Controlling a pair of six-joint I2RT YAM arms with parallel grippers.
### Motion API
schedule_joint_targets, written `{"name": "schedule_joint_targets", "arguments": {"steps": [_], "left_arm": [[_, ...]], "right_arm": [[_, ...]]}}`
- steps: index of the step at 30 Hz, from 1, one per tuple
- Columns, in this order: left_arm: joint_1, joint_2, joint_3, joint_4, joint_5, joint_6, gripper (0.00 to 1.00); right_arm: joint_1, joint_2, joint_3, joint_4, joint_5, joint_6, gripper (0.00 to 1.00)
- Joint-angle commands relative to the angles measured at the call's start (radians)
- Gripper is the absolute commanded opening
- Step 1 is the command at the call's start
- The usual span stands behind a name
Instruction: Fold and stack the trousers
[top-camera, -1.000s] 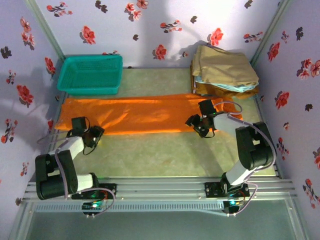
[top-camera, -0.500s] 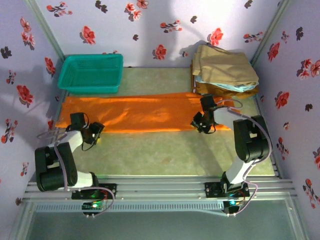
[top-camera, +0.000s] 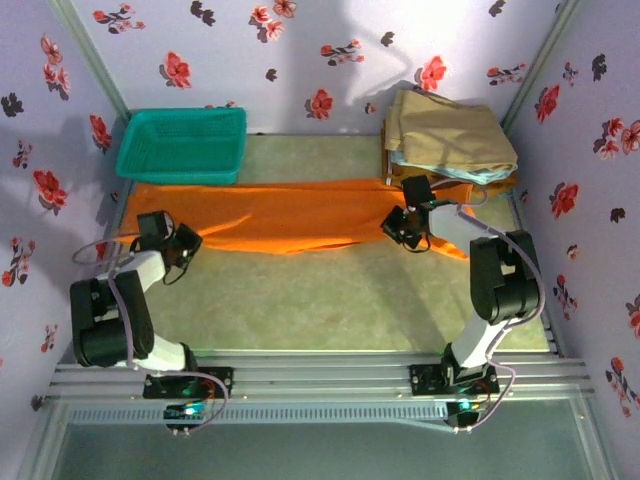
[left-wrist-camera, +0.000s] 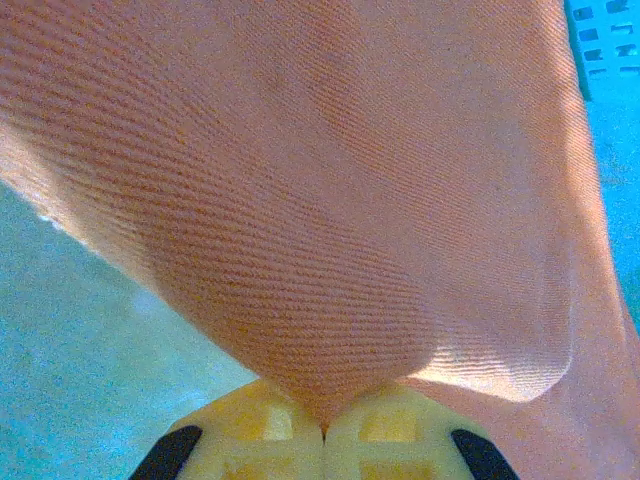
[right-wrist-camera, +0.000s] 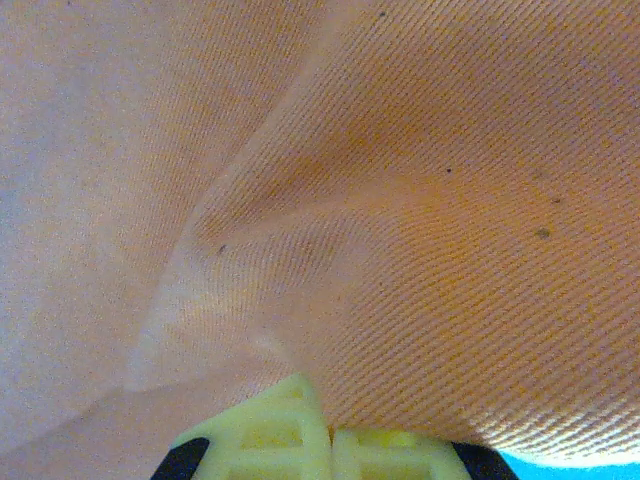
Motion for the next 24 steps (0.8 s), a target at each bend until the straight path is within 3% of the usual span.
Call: {"name": "schedule_joint_targets", "arguments": {"steps": [1, 10, 24], "left_arm": [[0.030, -0.020, 0.016, 0.047, -0.070, 0.030, 0.00], [0.046, -0.166, 0.009, -0.166, -0.116, 0.059, 0.00], [0.093, -0.612, -0.140, -0.587, -0.093, 0.057, 0.00]], "right_arm": [[-0.028, -0.039, -0.004, -0.007, 0.120, -0.041, 0.00], [-0.037, -0.129, -0.083, -0.031, 0.089, -0.102, 0.00], [-0.022, -0.377, -0.400, -0.106, -0.078, -0.138, 0.00]]}}
